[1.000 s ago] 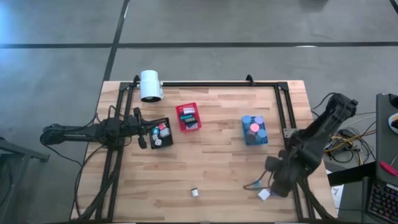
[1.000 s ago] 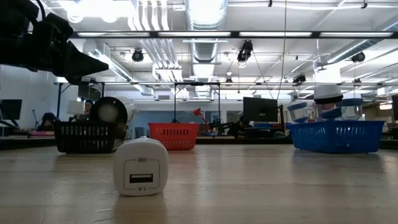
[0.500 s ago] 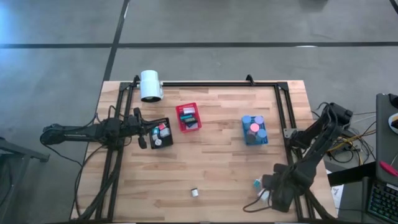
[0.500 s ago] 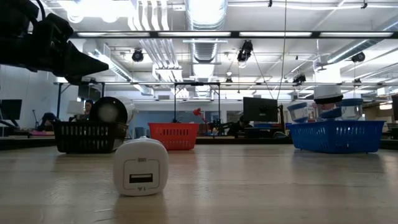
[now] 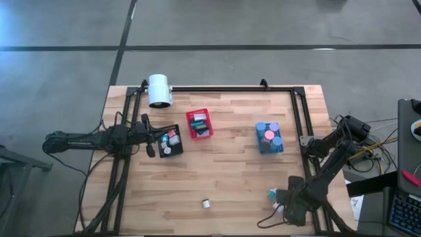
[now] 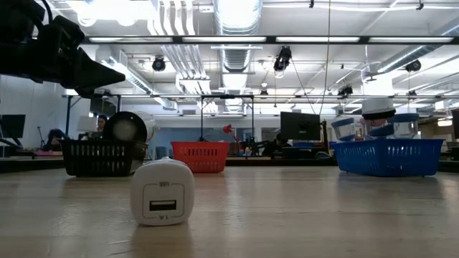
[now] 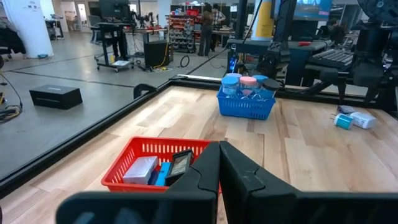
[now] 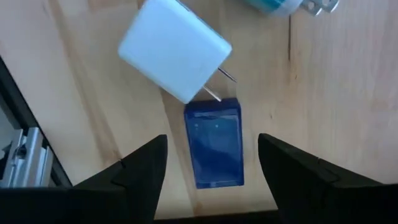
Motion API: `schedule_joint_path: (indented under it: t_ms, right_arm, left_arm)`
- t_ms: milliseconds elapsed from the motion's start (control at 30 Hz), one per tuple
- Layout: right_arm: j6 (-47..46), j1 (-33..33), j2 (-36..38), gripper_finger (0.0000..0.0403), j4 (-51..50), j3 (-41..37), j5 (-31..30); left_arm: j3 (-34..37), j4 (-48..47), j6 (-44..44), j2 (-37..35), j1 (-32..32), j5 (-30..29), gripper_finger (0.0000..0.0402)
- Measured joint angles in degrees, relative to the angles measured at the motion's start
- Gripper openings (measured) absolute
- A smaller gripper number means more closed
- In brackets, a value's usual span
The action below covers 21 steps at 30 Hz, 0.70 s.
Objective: Pick & Place Office items
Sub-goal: Put the purple digital clock into the red bin
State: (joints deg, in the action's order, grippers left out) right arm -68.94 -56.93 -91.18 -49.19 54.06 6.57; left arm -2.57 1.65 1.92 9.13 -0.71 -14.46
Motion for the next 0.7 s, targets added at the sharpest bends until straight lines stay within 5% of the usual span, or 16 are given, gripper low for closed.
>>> schedule_joint_path:
  t_ms: [467,700]
  right_arm:
    - [1.7,-0.8,-7.5,0.0238,1.8,-1.2,3.2]
    - [2.1,-0.8,-7.3,0.0173,2.7,-1.4,4.0]
  left_arm:
    - [0.0,0.0,-0.2,0.0,0.0,0.0,0.0014]
    - [0.0,0.0,-0.2,0.0,0.0,0.0,0.0014]
